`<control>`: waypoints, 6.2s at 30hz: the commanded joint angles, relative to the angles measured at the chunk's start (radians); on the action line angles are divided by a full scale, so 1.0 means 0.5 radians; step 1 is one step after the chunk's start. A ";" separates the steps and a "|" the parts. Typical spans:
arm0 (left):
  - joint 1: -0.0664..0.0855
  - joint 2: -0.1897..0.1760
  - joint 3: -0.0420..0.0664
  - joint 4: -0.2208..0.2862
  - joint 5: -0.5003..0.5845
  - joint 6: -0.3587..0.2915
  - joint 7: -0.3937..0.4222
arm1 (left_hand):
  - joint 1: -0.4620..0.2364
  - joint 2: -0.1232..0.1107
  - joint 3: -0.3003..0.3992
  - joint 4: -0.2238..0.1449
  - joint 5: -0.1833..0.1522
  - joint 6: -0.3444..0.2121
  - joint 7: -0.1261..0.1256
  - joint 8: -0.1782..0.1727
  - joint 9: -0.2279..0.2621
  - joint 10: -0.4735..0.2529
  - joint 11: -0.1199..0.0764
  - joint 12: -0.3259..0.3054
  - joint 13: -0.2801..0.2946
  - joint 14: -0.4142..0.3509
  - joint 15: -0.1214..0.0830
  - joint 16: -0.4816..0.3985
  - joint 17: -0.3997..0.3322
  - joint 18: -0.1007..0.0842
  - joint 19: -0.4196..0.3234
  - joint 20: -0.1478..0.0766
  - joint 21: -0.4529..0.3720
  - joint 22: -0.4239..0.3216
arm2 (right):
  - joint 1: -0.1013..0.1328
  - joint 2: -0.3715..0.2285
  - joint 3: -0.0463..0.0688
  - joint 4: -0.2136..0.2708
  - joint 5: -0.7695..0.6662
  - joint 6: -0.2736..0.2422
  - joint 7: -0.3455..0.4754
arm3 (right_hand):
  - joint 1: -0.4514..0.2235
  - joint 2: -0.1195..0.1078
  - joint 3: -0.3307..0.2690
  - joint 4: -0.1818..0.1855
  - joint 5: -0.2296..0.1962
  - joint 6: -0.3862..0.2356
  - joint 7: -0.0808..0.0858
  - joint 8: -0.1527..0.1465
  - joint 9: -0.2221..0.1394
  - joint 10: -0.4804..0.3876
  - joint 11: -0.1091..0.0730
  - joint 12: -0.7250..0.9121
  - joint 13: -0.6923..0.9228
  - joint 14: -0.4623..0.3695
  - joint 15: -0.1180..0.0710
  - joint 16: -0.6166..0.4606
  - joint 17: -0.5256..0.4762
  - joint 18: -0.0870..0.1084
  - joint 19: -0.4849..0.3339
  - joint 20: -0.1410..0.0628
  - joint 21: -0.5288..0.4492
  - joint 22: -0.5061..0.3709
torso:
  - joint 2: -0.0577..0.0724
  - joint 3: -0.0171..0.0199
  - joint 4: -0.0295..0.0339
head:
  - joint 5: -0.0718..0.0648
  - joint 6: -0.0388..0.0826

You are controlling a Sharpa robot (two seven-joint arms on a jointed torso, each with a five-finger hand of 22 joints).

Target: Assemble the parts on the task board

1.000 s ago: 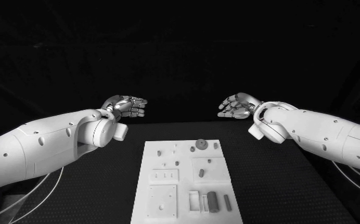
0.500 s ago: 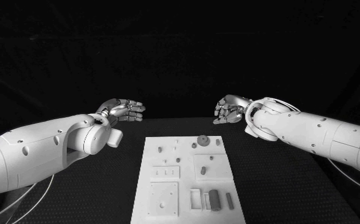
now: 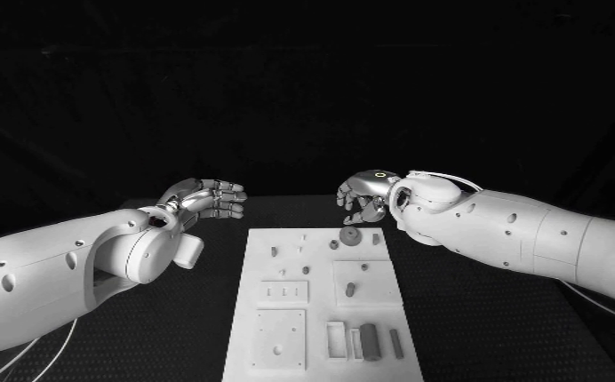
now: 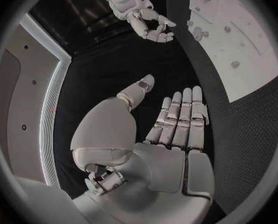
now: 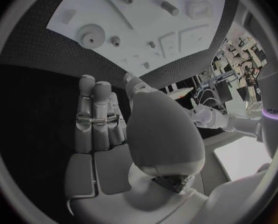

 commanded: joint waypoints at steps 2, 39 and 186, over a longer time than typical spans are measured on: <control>0.010 -0.013 0.008 0.029 -0.042 0.053 0.034 | -0.009 -0.013 0.000 0.012 -0.011 0.014 0.086 -0.006 -0.003 0.016 0.000 -0.015 -0.002 0.013 0.007 -0.008 0.002 -0.017 0.013 0.004 -0.009 0.003 | -0.007 0.041 -0.002 -0.002 -0.365 0.094 -0.044 | 0.002 0.005 0.024 -0.039 0.001 0.028 -0.001 -0.025 -0.035 0.014 0.005 -0.014 -0.063 -0.007 0.003 0.124 0.060 0.092 -0.009 -0.027 0.134 0.054 | 0.045 -0.0038 0.026 | -0.011 -0.013; 0.013 -0.014 0.008 0.058 -0.042 0.070 0.019 | -0.038 -0.021 -0.006 0.037 -0.019 0.013 0.121 -0.017 -0.011 0.014 0.024 -0.039 -0.009 0.013 0.013 -0.026 0.011 -0.015 0.008 0.009 -0.017 0.007 | -0.107 0.121 -0.022 -0.114 -0.504 0.175 -0.091 | -0.235 -0.022 0.268 -0.301 0.001 0.066 0.000 -0.058 -0.125 -0.032 0.036 -0.006 -0.304 -0.066 0.032 0.317 0.001 0.092 -0.092 -0.040 0.369 0.043 | 0.177 -0.0160 0.086 | -0.068 0.011; 0.057 0.014 0.011 0.065 -0.042 0.061 -0.002 | -0.052 -0.041 0.005 0.084 -0.021 -0.003 0.138 -0.036 -0.024 0.005 0.031 -0.078 -0.020 0.007 0.018 -0.057 0.033 -0.011 -0.002 0.015 -0.032 0.018 | -0.177 0.485 0.000 -0.304 -0.709 -0.316 -0.425 | -0.865 0.089 0.978 -0.952 -0.003 0.299 -0.077 0.035 0.004 0.297 -0.065 -0.008 -0.142 -0.055 -0.064 0.633 -0.117 0.092 -0.031 -0.057 0.660 0.035 | 0.248 -0.0138 0.088 | -0.027 0.076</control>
